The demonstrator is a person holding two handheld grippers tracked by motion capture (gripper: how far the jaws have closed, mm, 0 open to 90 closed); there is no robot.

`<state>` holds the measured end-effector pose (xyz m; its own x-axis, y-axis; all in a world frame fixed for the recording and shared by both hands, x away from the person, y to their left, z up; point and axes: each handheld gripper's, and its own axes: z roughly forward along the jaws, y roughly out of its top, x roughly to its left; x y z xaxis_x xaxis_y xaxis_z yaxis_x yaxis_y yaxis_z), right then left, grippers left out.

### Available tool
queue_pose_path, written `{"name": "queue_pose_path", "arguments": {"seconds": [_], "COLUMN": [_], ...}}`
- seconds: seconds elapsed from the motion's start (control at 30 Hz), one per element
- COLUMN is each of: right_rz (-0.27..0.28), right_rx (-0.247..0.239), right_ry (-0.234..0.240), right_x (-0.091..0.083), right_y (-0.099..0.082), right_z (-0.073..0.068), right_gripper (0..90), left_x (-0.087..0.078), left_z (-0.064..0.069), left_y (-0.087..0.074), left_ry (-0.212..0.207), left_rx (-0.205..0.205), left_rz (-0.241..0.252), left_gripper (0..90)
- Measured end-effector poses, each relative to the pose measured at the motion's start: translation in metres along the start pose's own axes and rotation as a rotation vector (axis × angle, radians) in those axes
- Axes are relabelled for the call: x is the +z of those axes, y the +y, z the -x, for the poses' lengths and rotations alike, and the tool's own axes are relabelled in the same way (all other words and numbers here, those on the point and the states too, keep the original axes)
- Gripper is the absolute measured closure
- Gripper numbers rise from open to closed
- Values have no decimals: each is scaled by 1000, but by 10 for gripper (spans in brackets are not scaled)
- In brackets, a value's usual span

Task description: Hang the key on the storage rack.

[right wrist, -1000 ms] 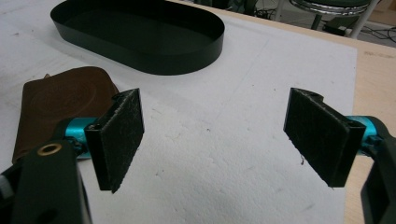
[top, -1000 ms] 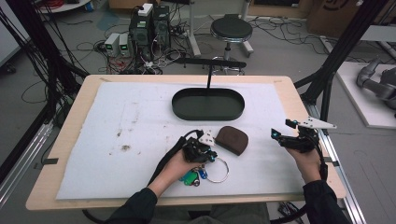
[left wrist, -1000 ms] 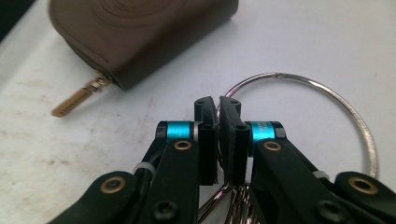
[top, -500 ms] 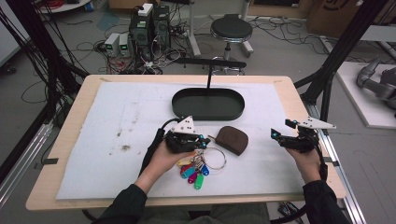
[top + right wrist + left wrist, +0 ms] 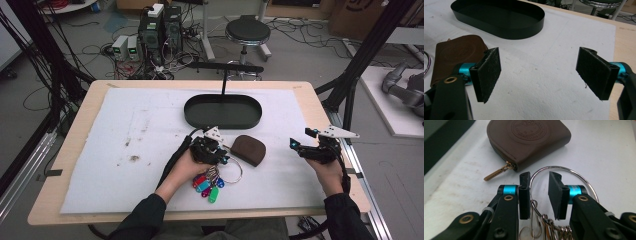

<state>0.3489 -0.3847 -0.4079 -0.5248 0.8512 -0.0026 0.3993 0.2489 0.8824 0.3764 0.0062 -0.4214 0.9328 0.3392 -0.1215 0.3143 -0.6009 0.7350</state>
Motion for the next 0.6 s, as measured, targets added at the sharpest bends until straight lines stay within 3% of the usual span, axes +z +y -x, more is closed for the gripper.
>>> {"name": "queue_pose_path", "arguments": {"seconds": [0.17,0.33,0.4,0.5,0.6], "right_rz": [-1,1,2,2,2], "right_rx": [-4,-4,-3,-3,-2], "right_ry": [1,1,2,2,3], "right_x": [1,1,1,1,1], "right_y": [0,0,0,0,0], "right_z": [0,0,0,1,0], "right_gripper": [205,205,205,205,205], "left_x": [9,20,19,18,10], "left_z": [-4,0,2,3,3], "left_y": [4,7,8,8,10], "left_ry": [8,54,70,77,53], "left_rx": [-6,41,65,69,68], "left_rz": [-53,-145,-154,-156,-112], "left_gripper": [706,746,782,820,830]}}
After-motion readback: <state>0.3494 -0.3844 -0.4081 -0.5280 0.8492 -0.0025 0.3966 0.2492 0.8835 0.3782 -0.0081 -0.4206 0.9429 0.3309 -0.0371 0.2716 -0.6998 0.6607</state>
